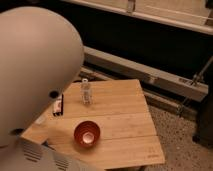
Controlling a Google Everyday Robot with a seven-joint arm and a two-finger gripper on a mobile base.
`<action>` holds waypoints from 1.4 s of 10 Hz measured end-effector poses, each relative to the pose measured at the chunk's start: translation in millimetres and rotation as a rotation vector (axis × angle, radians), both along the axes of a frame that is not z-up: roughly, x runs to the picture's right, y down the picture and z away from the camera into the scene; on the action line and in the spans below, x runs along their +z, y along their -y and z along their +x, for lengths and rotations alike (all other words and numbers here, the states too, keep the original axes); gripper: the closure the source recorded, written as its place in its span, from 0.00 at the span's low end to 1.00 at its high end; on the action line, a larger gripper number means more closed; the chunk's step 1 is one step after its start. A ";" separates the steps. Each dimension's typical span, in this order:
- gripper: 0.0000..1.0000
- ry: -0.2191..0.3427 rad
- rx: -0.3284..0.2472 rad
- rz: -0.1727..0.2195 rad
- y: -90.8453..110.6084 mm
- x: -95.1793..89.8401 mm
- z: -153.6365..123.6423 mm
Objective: Place the pepper in the ceramic cup
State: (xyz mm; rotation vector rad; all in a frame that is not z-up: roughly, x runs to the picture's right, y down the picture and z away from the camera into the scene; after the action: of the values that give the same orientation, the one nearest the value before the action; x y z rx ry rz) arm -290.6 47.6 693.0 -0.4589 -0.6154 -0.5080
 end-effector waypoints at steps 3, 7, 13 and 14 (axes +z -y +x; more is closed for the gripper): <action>1.00 0.001 -0.004 -0.001 -1.3 -0.3 -1.8; 1.00 0.001 -0.004 0.000 -1.2 -0.2 -1.6; 1.00 -0.073 -0.068 0.086 27.8 22.9 -9.8; 1.00 -0.077 -0.075 0.090 31.1 25.2 -14.5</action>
State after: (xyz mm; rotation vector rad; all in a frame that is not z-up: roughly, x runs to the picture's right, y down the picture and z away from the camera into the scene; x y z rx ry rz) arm -305.1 16.5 718.2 -0.4151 -0.5003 -0.5845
